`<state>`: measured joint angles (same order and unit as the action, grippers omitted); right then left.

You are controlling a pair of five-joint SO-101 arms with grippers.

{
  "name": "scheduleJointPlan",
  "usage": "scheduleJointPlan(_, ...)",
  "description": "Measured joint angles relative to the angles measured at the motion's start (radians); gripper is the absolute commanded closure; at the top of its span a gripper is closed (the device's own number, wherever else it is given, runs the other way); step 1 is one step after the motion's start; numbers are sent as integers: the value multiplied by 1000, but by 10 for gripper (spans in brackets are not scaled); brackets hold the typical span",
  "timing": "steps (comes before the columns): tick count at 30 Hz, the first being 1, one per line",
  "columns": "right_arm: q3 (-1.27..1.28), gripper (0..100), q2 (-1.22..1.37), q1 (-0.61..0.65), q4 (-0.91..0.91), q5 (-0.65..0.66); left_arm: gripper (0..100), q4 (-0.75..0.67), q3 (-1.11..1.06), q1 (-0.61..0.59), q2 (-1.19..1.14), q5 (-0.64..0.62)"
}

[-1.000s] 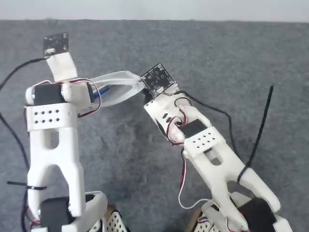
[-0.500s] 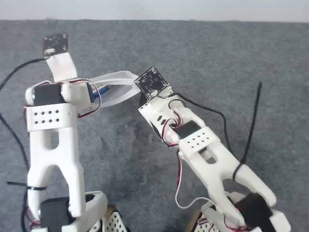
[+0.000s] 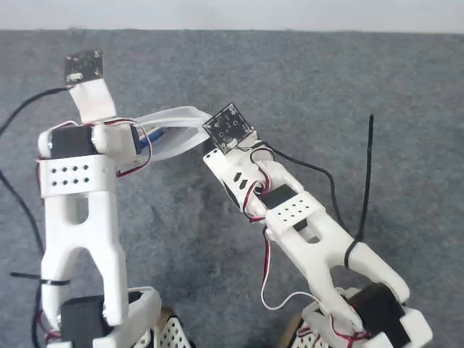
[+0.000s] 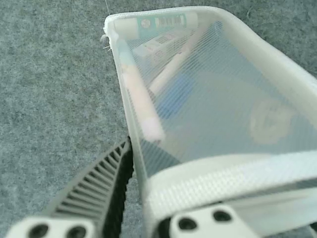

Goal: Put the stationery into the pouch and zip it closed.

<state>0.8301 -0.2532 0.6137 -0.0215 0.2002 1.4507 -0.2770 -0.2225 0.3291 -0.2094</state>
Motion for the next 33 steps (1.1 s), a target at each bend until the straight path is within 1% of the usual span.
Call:
scheduleJointPlan(6,0,994,0,-5,-6,5,991,0,0,-5,0,0)
scheduleJointPlan(10,2,994,-3,-5,21,69,991,0,-11,-5,2,0)
scheduleJointPlan(13,2,994,-71,-5,129,80,991,0,-11,-5,2,0)
scheduleJointPlan(18,3,994,-272,0,365,92,990,-8,-12,-3,2,0)
scheduleJointPlan(20,3,994,-347,20,457,98,988,-8,-12,-3,2,0)
scheduleJointPlan(23,3,994,-428,61,568,143,983,-8,-12,-3,2,0)
scheduleJointPlan(27,3,994,-499,112,686,180,927,-8,-12,-5,2,5)
scheduleJointPlan(29,3,994,-528,124,738,193,890,-3,-12,-5,2,34)
scheduleJointPlan(33,3,994,-591,140,839,249,786,20,21,3,-2,68)
